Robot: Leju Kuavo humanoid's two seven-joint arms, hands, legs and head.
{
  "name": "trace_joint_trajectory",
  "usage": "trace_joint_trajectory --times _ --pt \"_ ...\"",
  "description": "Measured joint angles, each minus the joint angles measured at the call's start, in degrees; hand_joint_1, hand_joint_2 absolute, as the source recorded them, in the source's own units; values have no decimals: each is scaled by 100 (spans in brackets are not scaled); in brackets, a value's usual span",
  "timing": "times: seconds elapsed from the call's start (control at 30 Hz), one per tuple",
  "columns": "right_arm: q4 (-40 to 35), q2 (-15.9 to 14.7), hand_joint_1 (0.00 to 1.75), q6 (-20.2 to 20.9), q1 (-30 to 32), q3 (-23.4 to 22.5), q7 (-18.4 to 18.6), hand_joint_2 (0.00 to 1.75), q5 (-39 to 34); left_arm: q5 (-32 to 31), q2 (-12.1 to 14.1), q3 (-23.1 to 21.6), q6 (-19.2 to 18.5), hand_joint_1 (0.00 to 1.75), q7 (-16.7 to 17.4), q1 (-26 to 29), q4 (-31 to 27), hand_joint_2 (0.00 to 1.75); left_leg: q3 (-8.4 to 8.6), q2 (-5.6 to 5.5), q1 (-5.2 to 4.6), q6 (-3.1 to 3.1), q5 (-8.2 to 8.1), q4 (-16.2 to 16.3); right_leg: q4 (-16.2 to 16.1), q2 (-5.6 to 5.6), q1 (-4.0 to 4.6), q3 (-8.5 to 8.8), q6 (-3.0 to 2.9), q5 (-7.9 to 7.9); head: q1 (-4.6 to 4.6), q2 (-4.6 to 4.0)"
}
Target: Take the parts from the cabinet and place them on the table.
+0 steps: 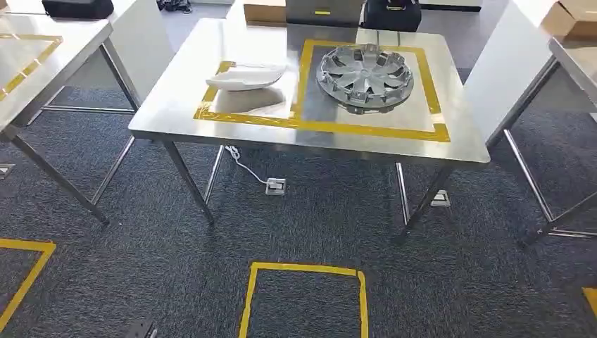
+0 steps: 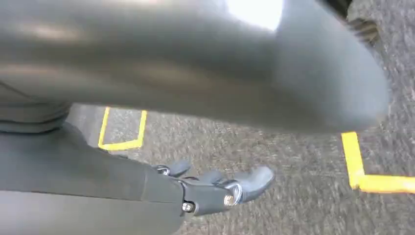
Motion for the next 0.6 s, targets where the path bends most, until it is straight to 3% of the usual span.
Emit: trace_joint_trajectory --times 0.03,0.07,0.13,0.17,0.2,0.23,0.3,0.33,0.37,0.47,0.5,0.53,0.6 --pt "0 0 0 4 -7 0 9 0 0 -13 -24 0 -61 0 165 47 65 0 -45 -16 10 -25 -194 99 -19 -8 -7 -48 -31 61 -7 0" --pt "0 0 0 7 -6 0 15 0 0 -22 -50 0 -81 0 286 77 107 0 -155 -26 21 -49 -538 398 -18 -7 -14 -124 -54 127 -46 0" --pt "0 2 0 9 8 0 15 0 -4 -59 -87 0 -96 0 481 97 172 0 -432 -26 41 -110 -1140 1318 0 -26 -20 -299 -43 252 -77 0" --pt "0 2 0 9 11 0 13 0 -7 -63 -114 0 -102 0 526 107 190 0 -494 -26 53 -135 -1252 1664 19 -42 -26 -382 -27 300 -81 0" --pt "0 2 0 9 10 0 4 0 -9 -68 -129 0 -116 0 587 118 207 0 -434 -25 71 -158 -1204 1759 37 -56 -40 -466 -7 344 -81 0" --pt "0 4 0 9 10 0 -4 0 -9 -81 -155 0 -120 0 673 125 223 0 -247 -24 92 -185 -1059 1611 63 -60 -61 -540 18 381 -83 0" --pt "0 7 0 11 8 -2 -20 0 -9 -103 -175 0 -122 0 789 133 238 0 456 -19 152 -258 -710 667 160 -65 -118 -684 88 432 -90 0" --pt "0 7 0 11 3 -2 -20 0 -7 -116 -207 0 -129 0 865 124 245 0 764 -25 186 -303 -829 125 224 -72 -125 -726 126 450 -103 0" --pt "-2 -9 0 11 0 -2 -20 0 -7 -120 -234 2 -129 0 915 122 251 0 840 -73 110 -193 -850 33 257 -66 -110 -775 169 481 -151 0" --pt "-2 -7 0 17 8 -4 -11 0 -9 -138 -266 9 -135 0 1070 140 284 0 717 -80 103 -40 -807 94 232 -45 -101 -782 284 607 -114 0" --pt "-2 -7 0 17 24 -7 4 0 -11 -151 -275 9 -148 0 1127 153 293 0 678 -65 118 44 -753 70 239 -37 -114 -807 318 625 -114 0" --pt "-2 -4 0 4 27 -15 22 0 -22 -171 -278 9 -159 0 1182 141 304 0 617 -41 123 108 -700 72 336 -23 -131 -850 349 420 -103 0" --pt "-2 4 0 -2 23 -31 44 0 -35 -186 -278 9 -166 0 1230 146 308 0 475 -38 115 164 -590 72 1047 -17 -127 -1077 384 -257 -57 0"
